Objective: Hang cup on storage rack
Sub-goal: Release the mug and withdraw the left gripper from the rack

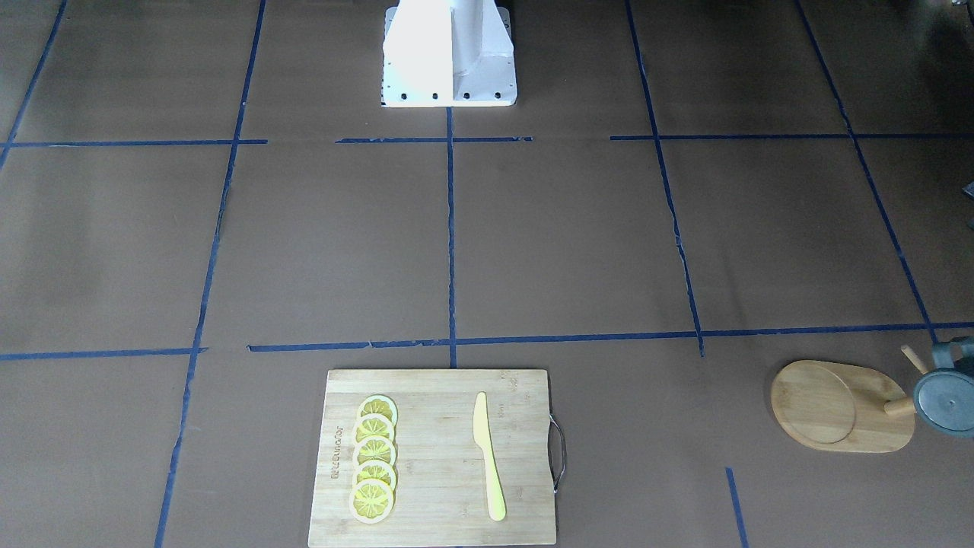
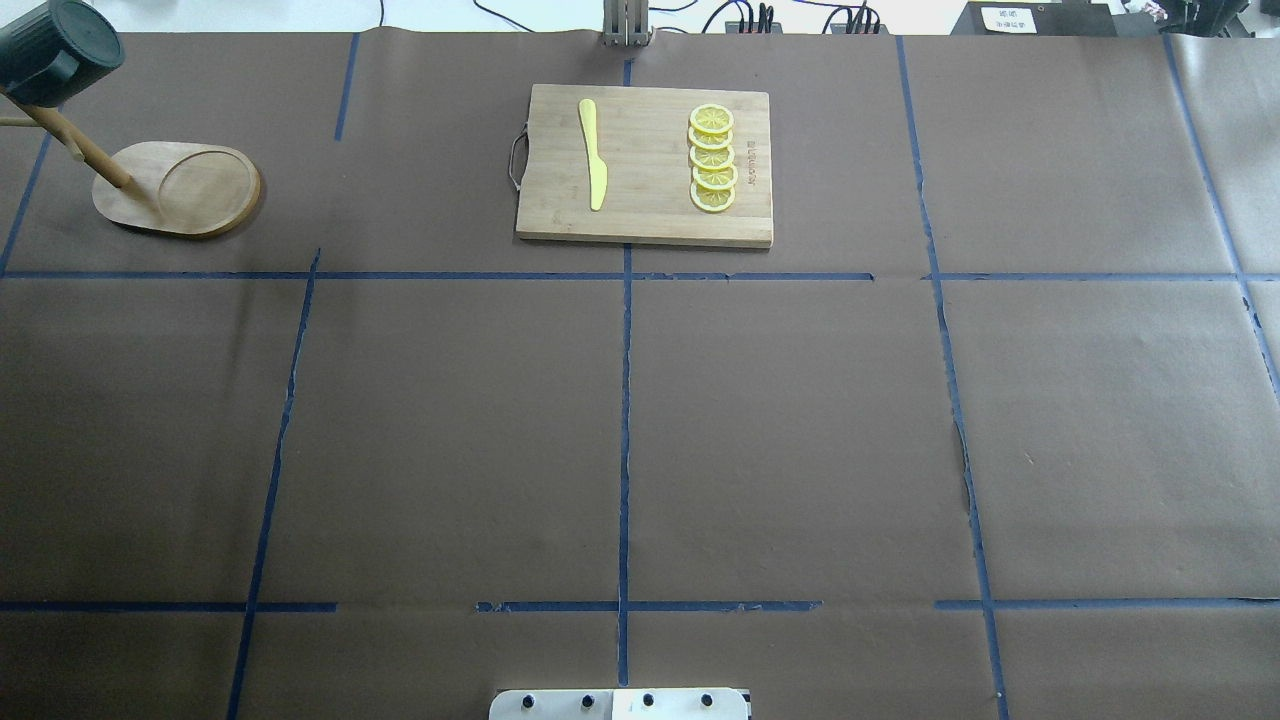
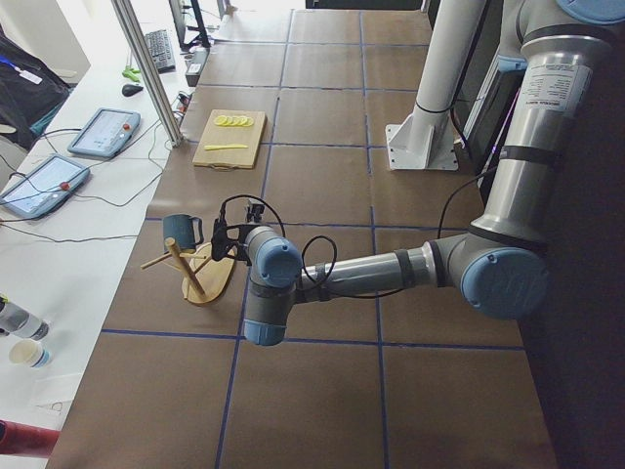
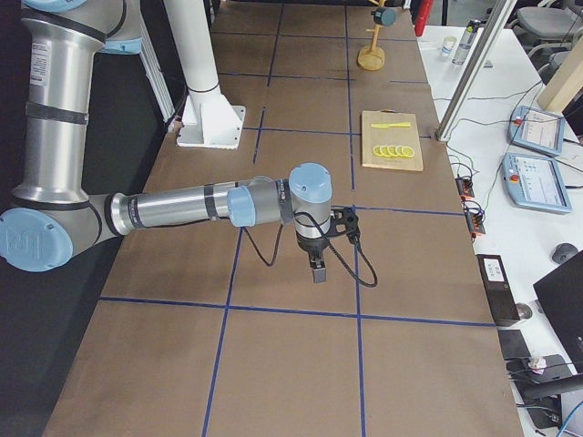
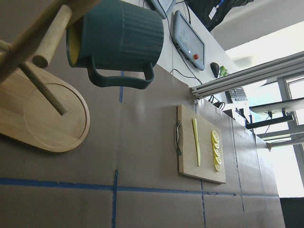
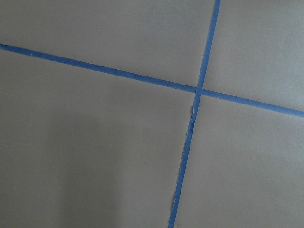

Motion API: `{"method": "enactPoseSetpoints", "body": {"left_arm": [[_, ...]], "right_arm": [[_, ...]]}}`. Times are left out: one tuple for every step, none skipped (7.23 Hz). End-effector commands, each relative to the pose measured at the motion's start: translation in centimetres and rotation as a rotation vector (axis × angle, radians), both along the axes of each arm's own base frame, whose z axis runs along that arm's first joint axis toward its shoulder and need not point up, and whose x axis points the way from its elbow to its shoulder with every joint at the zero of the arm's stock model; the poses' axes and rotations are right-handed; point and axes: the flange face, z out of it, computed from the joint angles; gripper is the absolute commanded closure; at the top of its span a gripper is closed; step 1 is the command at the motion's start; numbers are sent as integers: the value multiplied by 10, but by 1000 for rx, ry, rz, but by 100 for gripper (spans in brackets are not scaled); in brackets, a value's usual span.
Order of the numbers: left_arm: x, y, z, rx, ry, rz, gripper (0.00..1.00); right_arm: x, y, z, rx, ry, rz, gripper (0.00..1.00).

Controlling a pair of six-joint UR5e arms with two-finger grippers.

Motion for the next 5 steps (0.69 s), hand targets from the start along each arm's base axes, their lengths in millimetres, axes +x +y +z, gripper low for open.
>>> {"method": "enactPoseSetpoints", "body": {"left_arm": [[-32, -21, 12, 173, -212, -81, 0], [-38, -32, 23, 238, -331, -143, 0], [-43, -42, 38, 310, -479, -168, 0], [-49, -53, 50, 372, -629, -167, 0], [-53, -63, 60, 409, -761, -156, 0]], "right_arm": [[0, 0, 1, -2, -1, 0, 0], [0, 0, 1, -5, -2, 0, 0], [0, 0, 2, -6, 0, 1, 0], [0, 0, 1, -5, -2, 0, 0], [0, 0, 2, -6, -2, 0, 0]]}}
